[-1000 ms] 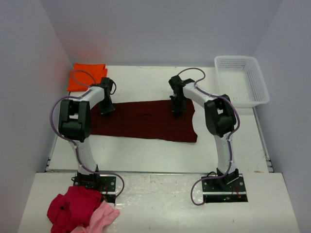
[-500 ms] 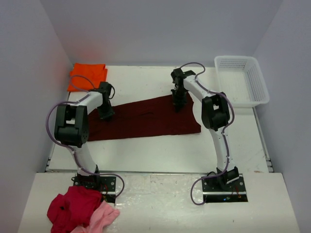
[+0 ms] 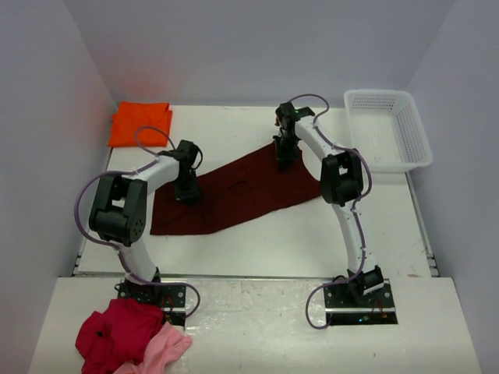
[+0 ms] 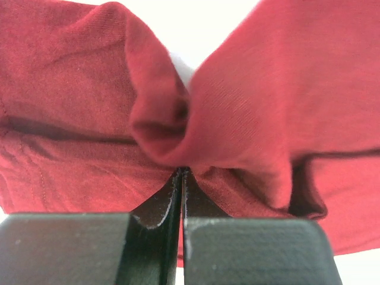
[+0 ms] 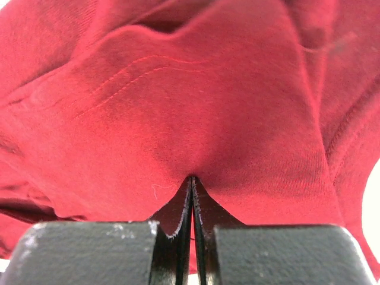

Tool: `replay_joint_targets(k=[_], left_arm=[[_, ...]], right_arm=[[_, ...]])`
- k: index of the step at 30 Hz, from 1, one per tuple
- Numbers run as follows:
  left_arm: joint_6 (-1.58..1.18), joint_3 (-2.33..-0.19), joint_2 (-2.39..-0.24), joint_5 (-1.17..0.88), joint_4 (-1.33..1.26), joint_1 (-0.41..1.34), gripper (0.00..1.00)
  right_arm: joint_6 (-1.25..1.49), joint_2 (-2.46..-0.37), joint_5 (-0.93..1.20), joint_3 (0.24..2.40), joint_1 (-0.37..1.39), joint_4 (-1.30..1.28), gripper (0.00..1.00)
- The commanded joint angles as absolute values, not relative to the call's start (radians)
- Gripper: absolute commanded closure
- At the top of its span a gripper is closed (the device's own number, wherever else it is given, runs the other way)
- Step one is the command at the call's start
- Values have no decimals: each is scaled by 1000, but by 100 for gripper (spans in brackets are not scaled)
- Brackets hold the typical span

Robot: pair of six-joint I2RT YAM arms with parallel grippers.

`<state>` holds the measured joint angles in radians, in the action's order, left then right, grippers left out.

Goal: Fold and stack the t-shirts
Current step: Rotate the tshirt 90 degrees

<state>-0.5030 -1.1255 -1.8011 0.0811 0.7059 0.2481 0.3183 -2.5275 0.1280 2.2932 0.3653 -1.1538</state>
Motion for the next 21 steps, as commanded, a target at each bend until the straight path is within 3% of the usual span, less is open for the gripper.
replay_joint_targets(k=[1,10,21], left_arm=[[-502,-1048,-1859,-75,753,304,100],[-529,-1017,-1838,-135,759,388,100],[-623,-1115,-1950,-302,743,679,100]], right_arm=[[305,-2557,170,2347,367,-1103,100],[259,-2609,173,2460,359,-1098,100],[224,-2641,287,2530,331,-1042,98]])
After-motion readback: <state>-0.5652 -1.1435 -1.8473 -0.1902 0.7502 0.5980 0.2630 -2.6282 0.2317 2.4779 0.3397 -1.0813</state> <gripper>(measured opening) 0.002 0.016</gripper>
